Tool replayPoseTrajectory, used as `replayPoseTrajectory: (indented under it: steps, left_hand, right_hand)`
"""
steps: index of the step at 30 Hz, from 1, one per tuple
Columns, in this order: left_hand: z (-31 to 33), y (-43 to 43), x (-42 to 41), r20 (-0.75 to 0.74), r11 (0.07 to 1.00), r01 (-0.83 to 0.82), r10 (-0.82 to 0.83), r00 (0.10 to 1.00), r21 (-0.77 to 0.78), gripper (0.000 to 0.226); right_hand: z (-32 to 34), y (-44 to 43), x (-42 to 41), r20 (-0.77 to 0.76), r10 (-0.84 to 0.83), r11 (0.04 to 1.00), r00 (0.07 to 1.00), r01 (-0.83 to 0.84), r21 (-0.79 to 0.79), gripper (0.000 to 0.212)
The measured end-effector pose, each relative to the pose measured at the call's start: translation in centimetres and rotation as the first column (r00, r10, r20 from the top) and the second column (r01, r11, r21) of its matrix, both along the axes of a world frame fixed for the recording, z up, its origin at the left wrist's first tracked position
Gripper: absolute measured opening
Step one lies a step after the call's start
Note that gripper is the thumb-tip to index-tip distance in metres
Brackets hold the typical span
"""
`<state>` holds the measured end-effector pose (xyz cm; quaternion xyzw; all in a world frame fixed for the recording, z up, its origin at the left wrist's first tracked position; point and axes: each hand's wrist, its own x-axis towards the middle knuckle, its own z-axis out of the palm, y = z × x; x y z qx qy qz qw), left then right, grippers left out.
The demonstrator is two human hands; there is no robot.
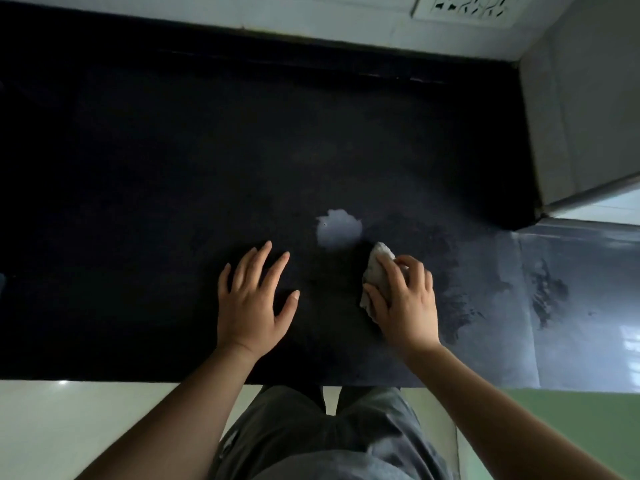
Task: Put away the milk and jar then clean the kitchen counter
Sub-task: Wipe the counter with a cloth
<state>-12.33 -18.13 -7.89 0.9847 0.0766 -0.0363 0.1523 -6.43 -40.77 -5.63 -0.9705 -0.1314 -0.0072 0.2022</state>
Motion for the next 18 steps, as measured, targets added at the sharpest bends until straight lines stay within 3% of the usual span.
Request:
replayPoseTrajectory:
  steps: [7,9,14,18]
  left_hand:
    - [0.4,-0.1,0.3,-0.023,1.000,0.007,-0.006,1.000,0.013,0.058]
    - [0.4,-0.1,0.3,-0.025,1.000,0.010,-0.009,1.000,0.016,0.058]
    - [0.1,0.0,0.1,0.001,1.000,-0.005,0.005,1.000,0.003,0.058]
    - [0.0,-0.1,0.1,0.007,1.000,-0.018,0.019,1.000,-0.012,0.058]
  right_hand:
    - [-0.1,4.0,7.9,-0.034,-0.262,0.965,0.964,0.262,0.001,0.047]
    - [0.1,5.5,8.8,-0.032,-0.212,0.977,0.977,0.212,-0.011,0.049]
    - [0.2,4.2,3.3,-0.003,0.109,0.994,0.994,-0.108,0.016,0.048]
    - [-0.3,0.9,3.7,0.021,-0.031,0.999,0.999,0.032,-0.013,0.045]
